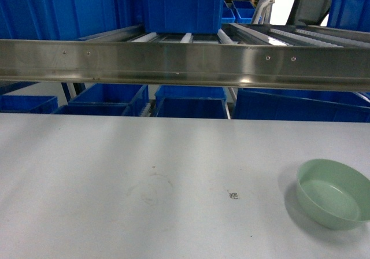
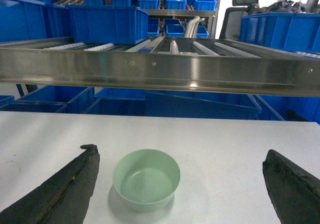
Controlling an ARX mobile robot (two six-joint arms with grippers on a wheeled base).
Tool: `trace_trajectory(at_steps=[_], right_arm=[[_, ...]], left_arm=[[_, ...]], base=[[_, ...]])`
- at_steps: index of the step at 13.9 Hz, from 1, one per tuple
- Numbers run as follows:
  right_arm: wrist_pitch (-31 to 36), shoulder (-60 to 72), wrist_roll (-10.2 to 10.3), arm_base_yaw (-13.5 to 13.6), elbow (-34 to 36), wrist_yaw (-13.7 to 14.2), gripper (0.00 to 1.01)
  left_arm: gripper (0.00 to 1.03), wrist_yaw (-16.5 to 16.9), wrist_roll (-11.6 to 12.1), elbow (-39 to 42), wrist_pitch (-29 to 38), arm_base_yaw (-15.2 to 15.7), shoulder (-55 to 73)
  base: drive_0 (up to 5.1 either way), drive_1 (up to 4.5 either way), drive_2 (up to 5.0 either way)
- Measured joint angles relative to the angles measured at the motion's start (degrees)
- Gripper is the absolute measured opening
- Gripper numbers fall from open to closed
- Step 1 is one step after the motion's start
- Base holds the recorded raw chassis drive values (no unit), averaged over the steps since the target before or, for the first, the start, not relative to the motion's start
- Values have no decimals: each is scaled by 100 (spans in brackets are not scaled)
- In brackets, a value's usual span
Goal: Place green bowl on second shelf with right arm
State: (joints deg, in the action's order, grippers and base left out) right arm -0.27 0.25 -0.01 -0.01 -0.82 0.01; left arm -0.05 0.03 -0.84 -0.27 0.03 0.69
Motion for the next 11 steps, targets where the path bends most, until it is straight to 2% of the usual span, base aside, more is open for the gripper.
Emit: trace_trajectory(at_steps=[11], right_arm=[[0, 0, 0, 0, 0, 0, 98]], left_arm=[[98, 0, 0, 0, 0, 0, 0]], base=[[0, 0, 0]])
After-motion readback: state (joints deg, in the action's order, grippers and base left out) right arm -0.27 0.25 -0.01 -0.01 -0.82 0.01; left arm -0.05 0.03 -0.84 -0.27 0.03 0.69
